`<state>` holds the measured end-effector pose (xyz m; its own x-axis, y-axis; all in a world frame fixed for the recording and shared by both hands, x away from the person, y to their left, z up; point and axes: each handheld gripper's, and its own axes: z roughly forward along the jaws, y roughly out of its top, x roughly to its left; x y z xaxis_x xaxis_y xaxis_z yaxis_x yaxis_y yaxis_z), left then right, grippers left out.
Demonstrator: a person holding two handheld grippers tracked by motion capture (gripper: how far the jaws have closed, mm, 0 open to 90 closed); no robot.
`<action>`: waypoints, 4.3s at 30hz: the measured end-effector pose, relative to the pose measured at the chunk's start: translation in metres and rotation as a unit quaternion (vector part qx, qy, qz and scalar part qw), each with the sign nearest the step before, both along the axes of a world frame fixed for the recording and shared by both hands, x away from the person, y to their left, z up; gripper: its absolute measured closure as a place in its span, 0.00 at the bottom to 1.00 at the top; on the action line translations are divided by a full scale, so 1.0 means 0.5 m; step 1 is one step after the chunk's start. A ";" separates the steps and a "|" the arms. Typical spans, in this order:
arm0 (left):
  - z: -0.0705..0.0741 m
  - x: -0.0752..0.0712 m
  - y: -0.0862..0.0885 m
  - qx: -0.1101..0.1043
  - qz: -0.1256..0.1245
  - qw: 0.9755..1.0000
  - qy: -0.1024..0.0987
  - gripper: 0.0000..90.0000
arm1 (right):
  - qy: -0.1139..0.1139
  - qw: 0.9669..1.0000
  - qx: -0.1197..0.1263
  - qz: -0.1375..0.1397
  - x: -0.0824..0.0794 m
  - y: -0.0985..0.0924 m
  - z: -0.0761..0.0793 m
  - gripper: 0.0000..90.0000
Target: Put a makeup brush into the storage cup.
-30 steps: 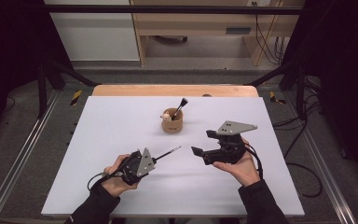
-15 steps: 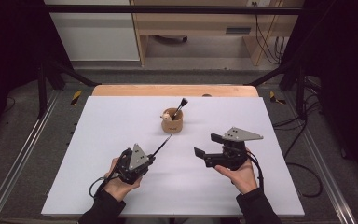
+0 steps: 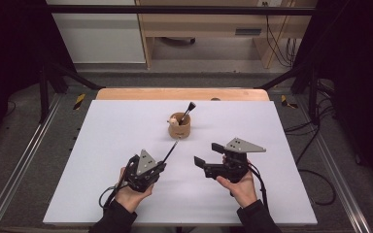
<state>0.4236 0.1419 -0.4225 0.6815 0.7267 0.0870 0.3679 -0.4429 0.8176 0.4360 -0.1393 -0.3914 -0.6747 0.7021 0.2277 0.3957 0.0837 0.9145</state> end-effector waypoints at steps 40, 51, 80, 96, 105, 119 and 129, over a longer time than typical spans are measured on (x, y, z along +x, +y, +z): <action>0.013 -0.003 -0.066 -0.050 0.032 0.998 -0.003 0.94 | 0.064 0.992 0.108 -0.005 0.032 0.089 -0.016 0.50; 0.015 -0.009 -0.083 -0.054 0.031 0.998 0.002 0.94 | 0.085 0.988 0.131 -0.004 0.040 0.094 -0.022 0.71; 0.018 -0.018 -0.086 -0.052 -0.006 0.999 0.003 0.66 | 0.078 0.986 0.146 0.017 0.039 0.080 -0.022 0.95; 0.031 -0.021 -0.015 -0.046 -0.048 0.998 -0.020 0.27 | 0.036 0.993 0.112 -0.010 0.037 0.045 -0.007 0.95; 0.039 -0.024 0.041 -0.062 -0.031 0.997 -0.037 0.17 | 0.007 0.996 0.085 -0.015 0.036 0.030 0.002 0.95; 0.044 -0.028 0.146 -0.062 0.008 0.997 -0.047 0.10 | -0.009 0.997 0.074 -0.028 0.038 0.010 0.019 0.95; 0.037 -0.036 0.213 -0.070 0.038 0.996 -0.050 0.09 | -0.020 0.997 0.064 -0.031 0.044 0.010 0.025 0.95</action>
<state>0.4058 0.2482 -0.4040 0.6167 0.7859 0.0458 0.3097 -0.2957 0.9037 0.4578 -0.1345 -0.3788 -0.6411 0.7095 0.2925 0.3597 -0.0589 0.9312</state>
